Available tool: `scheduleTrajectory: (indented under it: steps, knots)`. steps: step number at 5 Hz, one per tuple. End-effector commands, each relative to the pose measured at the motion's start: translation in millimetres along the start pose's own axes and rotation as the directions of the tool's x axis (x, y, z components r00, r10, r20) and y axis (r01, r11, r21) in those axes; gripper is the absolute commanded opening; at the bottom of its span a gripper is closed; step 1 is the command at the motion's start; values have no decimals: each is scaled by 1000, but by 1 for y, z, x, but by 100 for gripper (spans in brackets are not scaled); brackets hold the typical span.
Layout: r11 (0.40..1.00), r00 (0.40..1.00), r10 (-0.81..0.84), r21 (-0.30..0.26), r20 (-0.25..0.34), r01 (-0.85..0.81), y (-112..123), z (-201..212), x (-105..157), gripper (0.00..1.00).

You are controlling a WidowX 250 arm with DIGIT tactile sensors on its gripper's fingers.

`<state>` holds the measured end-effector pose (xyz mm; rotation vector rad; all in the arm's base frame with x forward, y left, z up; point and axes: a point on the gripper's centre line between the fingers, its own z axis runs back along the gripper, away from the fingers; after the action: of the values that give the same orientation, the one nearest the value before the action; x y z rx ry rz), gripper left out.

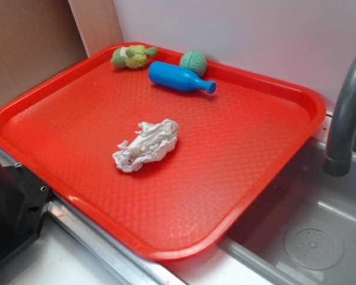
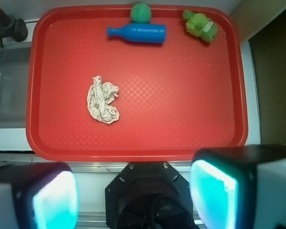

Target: Grab the white paper.

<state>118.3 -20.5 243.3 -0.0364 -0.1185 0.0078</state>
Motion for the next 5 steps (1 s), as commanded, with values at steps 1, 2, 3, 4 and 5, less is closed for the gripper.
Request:
scheduleTrajectory:
  steps: [1, 2, 3, 4, 5]
  knots:
    - [1000, 1000, 0, 0, 0, 0, 0, 0, 0, 100]
    - [983, 982, 186, 8, 25, -186, -11, -54, 23, 100]
    - [981, 982, 185, -58, 30, -183, -46, -107, 49, 100]
    - [996, 1000, -16, -90, 25, 18, -65, -159, 61, 100]
    - [994, 996, -86, -70, -34, 84, -73, -211, 60, 100]
